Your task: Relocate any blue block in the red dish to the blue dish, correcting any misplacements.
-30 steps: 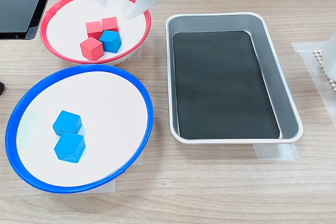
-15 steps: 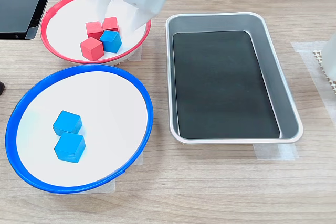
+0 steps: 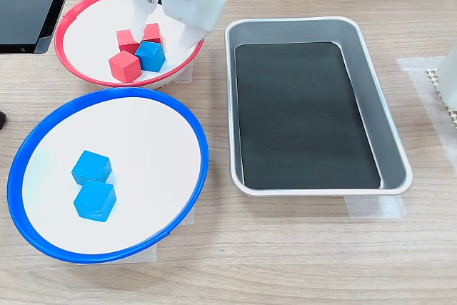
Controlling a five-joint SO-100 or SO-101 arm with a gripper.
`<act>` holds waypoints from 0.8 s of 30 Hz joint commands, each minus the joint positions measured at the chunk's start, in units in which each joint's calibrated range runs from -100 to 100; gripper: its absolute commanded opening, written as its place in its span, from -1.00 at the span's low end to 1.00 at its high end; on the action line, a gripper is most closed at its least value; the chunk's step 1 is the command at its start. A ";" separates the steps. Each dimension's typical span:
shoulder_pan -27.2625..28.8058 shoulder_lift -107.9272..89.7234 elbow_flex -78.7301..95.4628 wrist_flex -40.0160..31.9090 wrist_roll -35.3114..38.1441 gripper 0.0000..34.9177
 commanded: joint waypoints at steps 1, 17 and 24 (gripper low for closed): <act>-0.16 0.22 -3.06 0.24 -0.20 -0.18; 0.03 4.49 -6.33 -0.26 -0.59 -0.18; 0.03 6.02 -6.43 -1.83 -0.59 -0.20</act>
